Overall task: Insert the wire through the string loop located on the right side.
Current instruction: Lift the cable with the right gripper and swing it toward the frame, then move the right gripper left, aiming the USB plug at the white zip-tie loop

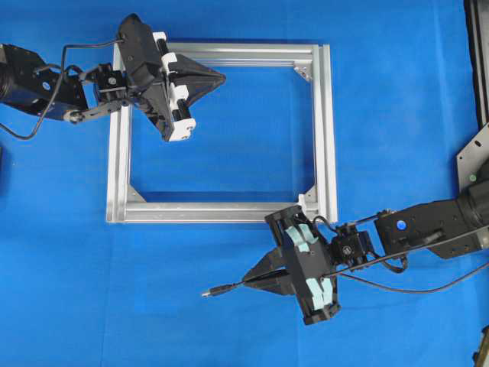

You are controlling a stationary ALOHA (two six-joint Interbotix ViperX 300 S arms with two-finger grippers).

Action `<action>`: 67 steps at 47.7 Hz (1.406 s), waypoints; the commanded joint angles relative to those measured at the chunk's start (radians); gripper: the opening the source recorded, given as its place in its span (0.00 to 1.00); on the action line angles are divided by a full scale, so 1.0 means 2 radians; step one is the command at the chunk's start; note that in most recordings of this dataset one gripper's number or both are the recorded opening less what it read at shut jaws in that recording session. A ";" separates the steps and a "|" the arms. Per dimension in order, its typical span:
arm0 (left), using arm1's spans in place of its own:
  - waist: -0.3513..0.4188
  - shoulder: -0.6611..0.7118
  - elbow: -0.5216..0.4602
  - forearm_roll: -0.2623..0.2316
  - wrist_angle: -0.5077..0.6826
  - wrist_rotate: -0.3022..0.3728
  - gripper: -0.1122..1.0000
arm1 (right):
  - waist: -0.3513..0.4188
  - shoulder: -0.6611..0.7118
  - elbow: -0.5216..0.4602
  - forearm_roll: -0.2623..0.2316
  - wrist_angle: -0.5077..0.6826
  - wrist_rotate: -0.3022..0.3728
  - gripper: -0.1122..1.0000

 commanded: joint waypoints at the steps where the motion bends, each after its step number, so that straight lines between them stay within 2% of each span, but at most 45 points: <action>1: -0.002 -0.015 -0.004 0.001 -0.002 0.001 0.10 | -0.001 -0.013 -0.007 -0.001 -0.001 0.000 0.07; 43: -0.002 -0.015 -0.004 0.002 -0.002 0.001 0.10 | 0.000 -0.020 0.004 -0.001 -0.001 0.002 0.07; 53: -0.002 -0.015 -0.004 0.002 -0.002 0.001 0.10 | 0.005 -0.058 0.055 0.002 -0.003 0.004 0.07; 67: -0.002 -0.015 -0.005 0.001 -0.002 0.000 0.10 | 0.011 -0.146 0.164 0.003 -0.003 0.007 0.07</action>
